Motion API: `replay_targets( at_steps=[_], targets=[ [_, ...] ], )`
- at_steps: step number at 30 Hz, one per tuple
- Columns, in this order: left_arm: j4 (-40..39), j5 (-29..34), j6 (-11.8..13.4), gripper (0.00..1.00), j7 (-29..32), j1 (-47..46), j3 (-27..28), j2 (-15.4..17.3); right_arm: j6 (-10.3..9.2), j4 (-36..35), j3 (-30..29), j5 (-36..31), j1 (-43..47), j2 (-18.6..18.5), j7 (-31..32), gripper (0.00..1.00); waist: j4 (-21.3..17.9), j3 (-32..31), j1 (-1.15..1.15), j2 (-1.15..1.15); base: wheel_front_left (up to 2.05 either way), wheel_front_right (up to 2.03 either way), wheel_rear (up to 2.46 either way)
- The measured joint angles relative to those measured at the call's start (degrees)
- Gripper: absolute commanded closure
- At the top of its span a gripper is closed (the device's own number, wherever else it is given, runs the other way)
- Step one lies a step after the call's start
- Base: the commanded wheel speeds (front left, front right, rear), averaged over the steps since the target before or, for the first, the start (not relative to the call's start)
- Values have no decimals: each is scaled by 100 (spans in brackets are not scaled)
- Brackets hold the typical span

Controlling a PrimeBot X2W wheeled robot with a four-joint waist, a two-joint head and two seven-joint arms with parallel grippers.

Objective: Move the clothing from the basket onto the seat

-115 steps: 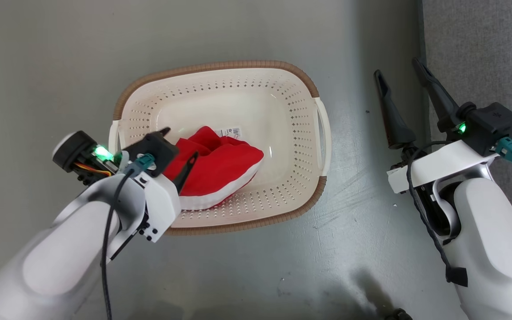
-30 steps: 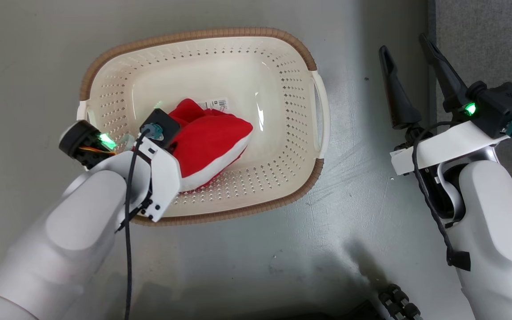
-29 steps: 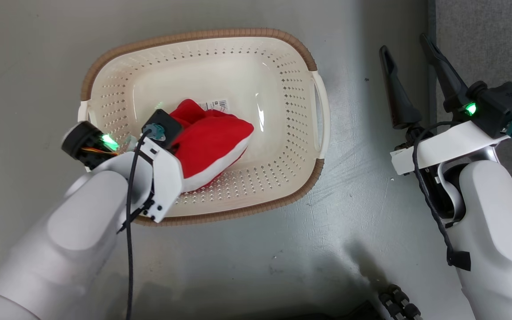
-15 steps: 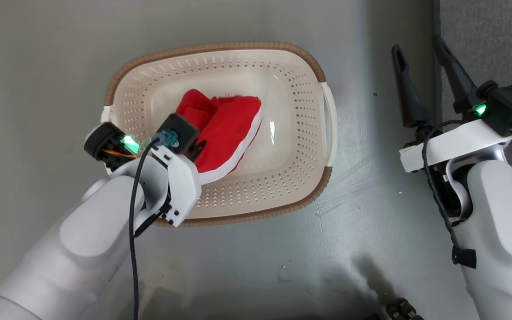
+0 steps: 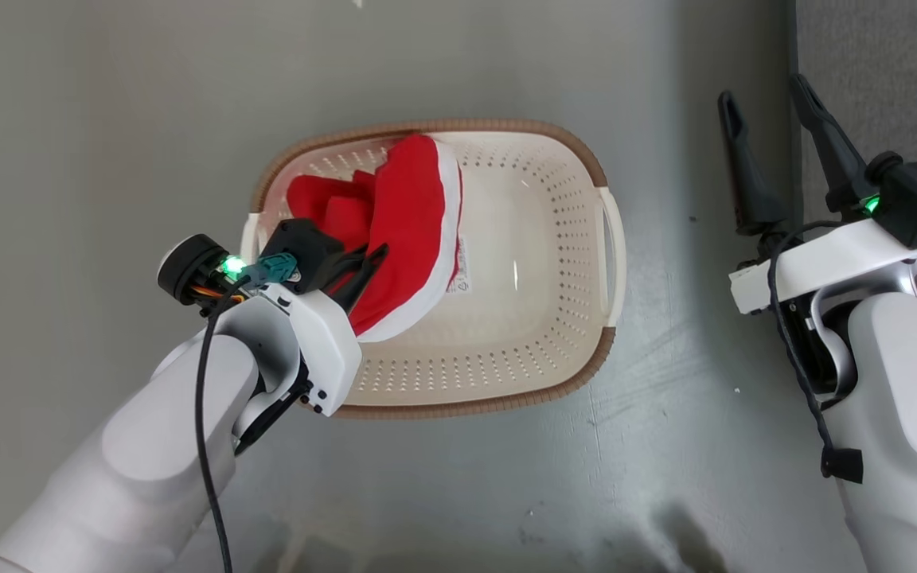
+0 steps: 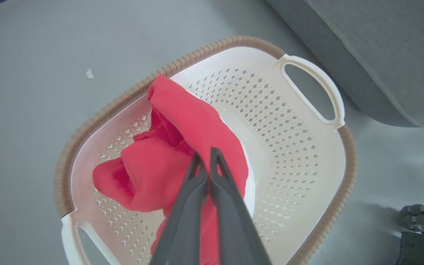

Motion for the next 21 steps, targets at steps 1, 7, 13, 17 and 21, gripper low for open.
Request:
replay_targets(
  at_steps=[1,7,13,17,21],
  targets=[
    [-25,-12,0,100,-54,27,25,-1,0,15,-10,-1,17,-3,0,0,21,-51,0,0,0,0,0],
    [-142,-83,1,100,-293,222,109,-11,0,75,-113,-32,249,-49,0,0,137,-372,0,0,0,0,0],
    [-250,-116,25,100,-546,449,222,-10,0,103,-165,-51,455,-122,0,0,232,-715,0,0,0,0,0],
    [-296,-179,60,100,-672,609,243,-4,0,155,-166,-59,590,-149,0,0,282,-952,0,0,0,0,0],
    [-350,-294,60,100,-751,747,260,-8,0,178,-165,-73,655,-196,0,0,325,-1198,0,0,0,0,0]
  ],
)
